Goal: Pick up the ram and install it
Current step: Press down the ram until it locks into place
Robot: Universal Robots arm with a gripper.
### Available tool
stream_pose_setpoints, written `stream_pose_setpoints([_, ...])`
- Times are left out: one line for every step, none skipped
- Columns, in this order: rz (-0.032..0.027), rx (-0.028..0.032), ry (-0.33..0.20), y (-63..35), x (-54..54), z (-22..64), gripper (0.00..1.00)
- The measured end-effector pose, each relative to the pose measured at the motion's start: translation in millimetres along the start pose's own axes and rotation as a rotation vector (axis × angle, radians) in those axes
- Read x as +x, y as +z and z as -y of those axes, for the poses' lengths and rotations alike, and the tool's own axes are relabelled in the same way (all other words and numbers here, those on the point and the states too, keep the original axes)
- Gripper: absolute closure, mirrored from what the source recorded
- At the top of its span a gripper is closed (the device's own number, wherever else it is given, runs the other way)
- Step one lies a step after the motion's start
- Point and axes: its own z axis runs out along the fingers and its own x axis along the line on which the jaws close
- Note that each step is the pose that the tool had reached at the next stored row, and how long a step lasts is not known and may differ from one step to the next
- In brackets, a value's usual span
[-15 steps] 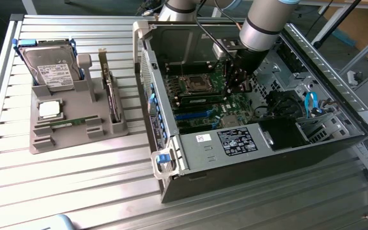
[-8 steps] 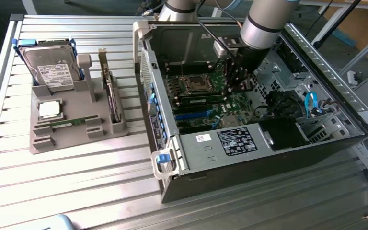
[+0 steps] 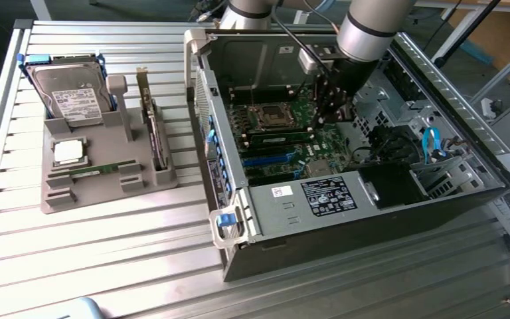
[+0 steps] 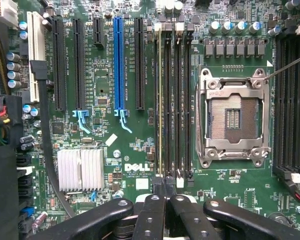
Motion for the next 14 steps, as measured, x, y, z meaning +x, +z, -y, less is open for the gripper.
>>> stream_pose_setpoints([0.0000, -0.0001, 0.000, -0.9, 0.0, 0.0, 0.90])
stream_pose_setpoints([0.0000, -0.0001, 0.000, -1.8, 0.0, 0.0, 0.90])
stream_pose_setpoints([0.0000, -0.0002, 0.000, -2.6, 0.0, 0.1, 0.90])
stream_pose_setpoints([0.0001, -0.0003, 0.000, -3.6, 0.0, 0.1, 0.90])
stream_pose_setpoints([0.0001, -0.0004, 0.000, -4.5, 0.0, 0.2, 0.90])
stream_pose_setpoints([0.0000, -0.0005, 0.000, -5.5, 0.0, 0.2, 0.90])
stream_pose_setpoints([0.0000, -0.0005, 0.000, -6.4, 0.0, 0.2, 0.90])
stream_pose_setpoints([0.0001, -0.0005, 0.000, -6.9, 0.0, 0.2, 0.90])
stream_pose_setpoints([0.0003, -0.0004, 0.000, -6.9, 0.0, 0.2, 0.90])
stream_pose_setpoints([0.0003, -0.0004, 0.000, -6.9, 0.0, 0.2, 0.90])
stream_pose_setpoints([0.0003, -0.0005, 0.000, -6.9, 0.0, 0.2, 0.90])
stream_pose_setpoints([0.0001, -0.0005, 0.000, -6.9, 0.0, 0.2, 0.90])
stream_pose_setpoints([0.0000, -0.0005, 0.000, -7.0, 0.0, 0.2, 0.90])
stream_pose_setpoints([0.0000, -0.0005, 0.000, -7.0, 0.0, 0.2, 0.90])
